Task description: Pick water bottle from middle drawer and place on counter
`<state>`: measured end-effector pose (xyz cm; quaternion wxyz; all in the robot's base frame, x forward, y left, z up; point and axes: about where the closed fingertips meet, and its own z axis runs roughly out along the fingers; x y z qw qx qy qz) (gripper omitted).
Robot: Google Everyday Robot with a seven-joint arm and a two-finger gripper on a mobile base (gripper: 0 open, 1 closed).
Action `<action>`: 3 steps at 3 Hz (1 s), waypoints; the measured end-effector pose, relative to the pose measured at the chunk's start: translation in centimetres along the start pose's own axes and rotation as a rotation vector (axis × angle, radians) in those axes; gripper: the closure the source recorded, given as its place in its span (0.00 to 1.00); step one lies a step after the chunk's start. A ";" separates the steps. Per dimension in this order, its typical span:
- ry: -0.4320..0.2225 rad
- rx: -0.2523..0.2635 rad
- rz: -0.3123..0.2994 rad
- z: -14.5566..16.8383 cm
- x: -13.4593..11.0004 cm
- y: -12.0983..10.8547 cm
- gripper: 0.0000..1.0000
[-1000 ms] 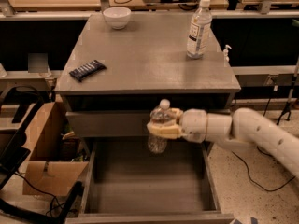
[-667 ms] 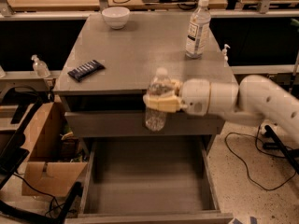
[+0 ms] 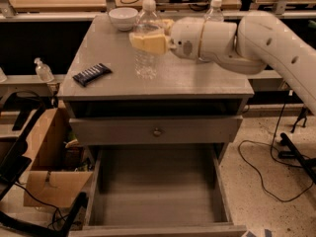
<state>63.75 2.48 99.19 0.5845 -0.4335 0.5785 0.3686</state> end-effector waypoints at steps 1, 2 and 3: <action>0.045 0.086 -0.012 4.7 -0.2 -2.4 1.00; 0.029 0.148 -0.012 5.5 -0.6 -4.0 1.00; 0.029 0.148 -0.012 5.4 -0.6 -4.0 1.00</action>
Offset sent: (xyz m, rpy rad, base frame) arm 0.0325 0.0326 0.0023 -0.0382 -0.0015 -0.0692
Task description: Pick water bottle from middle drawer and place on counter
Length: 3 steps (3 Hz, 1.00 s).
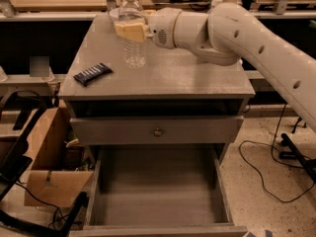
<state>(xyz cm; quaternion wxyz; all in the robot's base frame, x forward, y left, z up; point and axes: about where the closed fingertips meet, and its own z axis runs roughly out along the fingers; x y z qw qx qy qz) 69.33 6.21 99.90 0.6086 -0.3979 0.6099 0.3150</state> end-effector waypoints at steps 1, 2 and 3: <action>0.013 0.063 0.037 0.8 0.0 -2.3 1.00; 0.014 0.161 0.101 2.6 0.8 -6.8 1.00; 0.004 0.246 0.151 5.1 2.3 -11.1 1.00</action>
Offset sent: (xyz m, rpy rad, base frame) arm 0.1532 -0.0310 -0.0138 0.1135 0.1463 -0.3431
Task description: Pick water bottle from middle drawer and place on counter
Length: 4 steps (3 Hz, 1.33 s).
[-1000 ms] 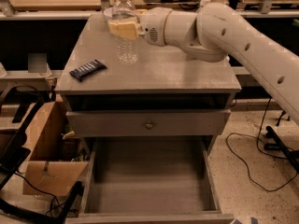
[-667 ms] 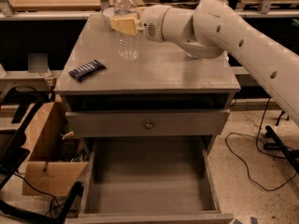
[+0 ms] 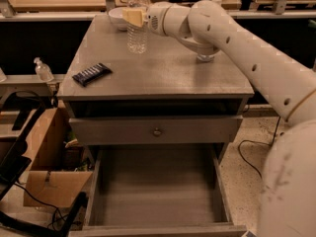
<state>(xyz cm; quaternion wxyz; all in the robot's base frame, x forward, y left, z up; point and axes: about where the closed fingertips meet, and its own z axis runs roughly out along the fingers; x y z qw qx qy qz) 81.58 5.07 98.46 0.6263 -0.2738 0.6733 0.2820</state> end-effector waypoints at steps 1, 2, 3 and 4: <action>0.006 0.054 0.005 3.1 1.3 -2.1 1.00; 0.035 0.099 -0.018 5.2 3.2 -2.8 1.00; 0.066 0.139 -0.040 6.6 5.8 -2.6 1.00; 0.068 0.141 -0.041 6.7 5.3 -2.5 0.84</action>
Offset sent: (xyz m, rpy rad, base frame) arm 0.0743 0.0300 -0.0771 -0.1186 0.0286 -0.1593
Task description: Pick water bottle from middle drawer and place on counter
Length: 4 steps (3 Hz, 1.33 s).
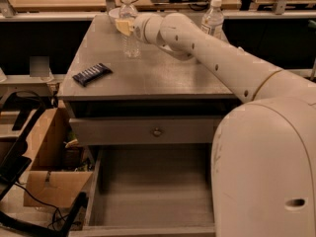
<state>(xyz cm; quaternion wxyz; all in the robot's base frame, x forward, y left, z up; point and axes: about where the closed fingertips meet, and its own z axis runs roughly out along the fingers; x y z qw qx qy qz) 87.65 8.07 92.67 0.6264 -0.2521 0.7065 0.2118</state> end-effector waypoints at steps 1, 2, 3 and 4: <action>0.000 0.000 0.000 0.0 -0.2 0.0 0.61; 0.001 -0.003 0.001 0.1 -0.1 0.2 0.37; 0.001 -0.004 0.001 0.2 -0.1 0.3 0.14; 0.002 -0.006 0.001 0.3 -0.1 0.4 0.00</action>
Offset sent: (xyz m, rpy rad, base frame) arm 0.0000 0.0000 0.0020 0.0000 0.0000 0.0000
